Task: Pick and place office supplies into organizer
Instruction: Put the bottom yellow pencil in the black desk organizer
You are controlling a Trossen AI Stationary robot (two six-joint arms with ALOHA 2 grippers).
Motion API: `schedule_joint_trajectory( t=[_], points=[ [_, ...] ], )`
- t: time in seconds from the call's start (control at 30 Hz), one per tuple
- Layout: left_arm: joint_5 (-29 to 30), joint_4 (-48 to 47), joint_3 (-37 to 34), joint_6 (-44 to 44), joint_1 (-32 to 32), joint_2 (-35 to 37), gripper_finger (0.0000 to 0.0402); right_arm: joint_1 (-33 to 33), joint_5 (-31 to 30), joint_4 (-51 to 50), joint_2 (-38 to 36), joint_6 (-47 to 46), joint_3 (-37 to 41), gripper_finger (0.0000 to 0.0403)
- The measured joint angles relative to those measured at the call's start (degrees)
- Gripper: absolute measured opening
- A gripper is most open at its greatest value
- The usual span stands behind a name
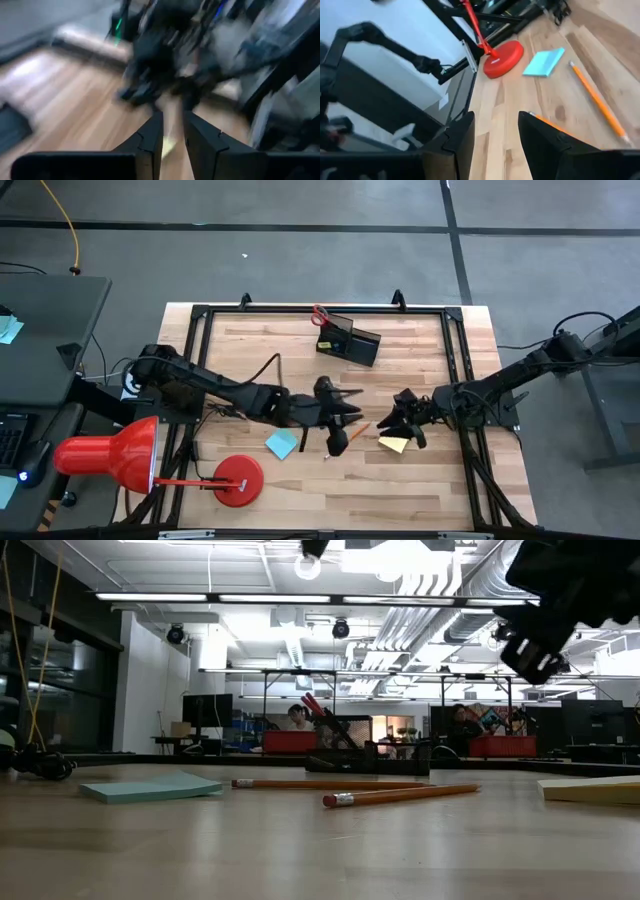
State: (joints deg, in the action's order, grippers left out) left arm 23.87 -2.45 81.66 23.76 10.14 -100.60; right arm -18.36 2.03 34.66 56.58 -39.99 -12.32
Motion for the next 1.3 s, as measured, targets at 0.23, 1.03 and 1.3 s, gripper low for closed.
schedule_joint_trajectory(
  t=[0.23, 1.03, 1.3],
  points=[
    [-4.28, 11.01, -4.92, -8.84, -0.13, 6.93, 0.0044, 11.7, 10.78, -2.94, 3.22, 9.98, -0.02, 0.0146],
    [-5.61, 11.73, -14.96, -8.53, -0.01, 18.08, 0.0007, 18.97, 18.43, -2.27, 26.97, 30.86, -11.13, 0.0146],
    [-5.27, 9.4, -14.96, -12.05, -0.05, 20.19, 0.0002, 18.98, 3.38, -7.8, 26.97, 36.23, -15.01, 0.0146]
  ],
)
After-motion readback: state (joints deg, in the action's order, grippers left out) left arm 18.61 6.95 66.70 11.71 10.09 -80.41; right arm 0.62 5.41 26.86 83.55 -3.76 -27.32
